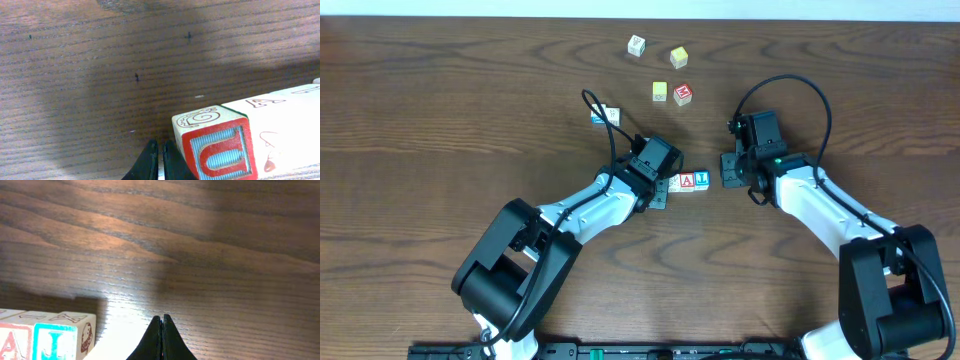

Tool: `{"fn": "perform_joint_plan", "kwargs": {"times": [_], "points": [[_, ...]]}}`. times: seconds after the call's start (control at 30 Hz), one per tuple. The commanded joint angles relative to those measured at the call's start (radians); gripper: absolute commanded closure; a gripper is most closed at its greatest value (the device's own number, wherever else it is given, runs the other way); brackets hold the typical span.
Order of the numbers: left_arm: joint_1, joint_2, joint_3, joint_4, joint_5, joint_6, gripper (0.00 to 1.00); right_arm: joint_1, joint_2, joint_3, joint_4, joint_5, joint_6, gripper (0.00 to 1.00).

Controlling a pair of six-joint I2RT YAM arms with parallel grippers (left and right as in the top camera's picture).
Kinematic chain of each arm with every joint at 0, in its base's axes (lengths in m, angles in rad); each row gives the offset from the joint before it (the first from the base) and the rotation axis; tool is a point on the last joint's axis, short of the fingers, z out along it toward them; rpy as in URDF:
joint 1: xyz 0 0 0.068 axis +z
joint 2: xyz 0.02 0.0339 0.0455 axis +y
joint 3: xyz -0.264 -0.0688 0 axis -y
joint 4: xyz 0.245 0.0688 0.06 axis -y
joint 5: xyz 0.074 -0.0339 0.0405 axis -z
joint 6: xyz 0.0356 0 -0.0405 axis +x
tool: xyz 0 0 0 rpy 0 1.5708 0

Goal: Lift 4 blocks

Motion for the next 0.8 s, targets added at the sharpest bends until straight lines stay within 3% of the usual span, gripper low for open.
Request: {"fn": "perform_joint_plan", "kwargs": {"times": [0.0, 0.77], "points": [[-0.005, -0.007, 0.017, -0.005, -0.008, 0.012, 0.93, -0.005, -0.017, 0.012, -0.014, 0.014, -0.020, 0.99], [0.051, -0.064, 0.017, -0.031, 0.032, -0.029, 0.92, -0.005, -0.016, 0.012, -0.022, 0.013, -0.019, 0.99]]}}
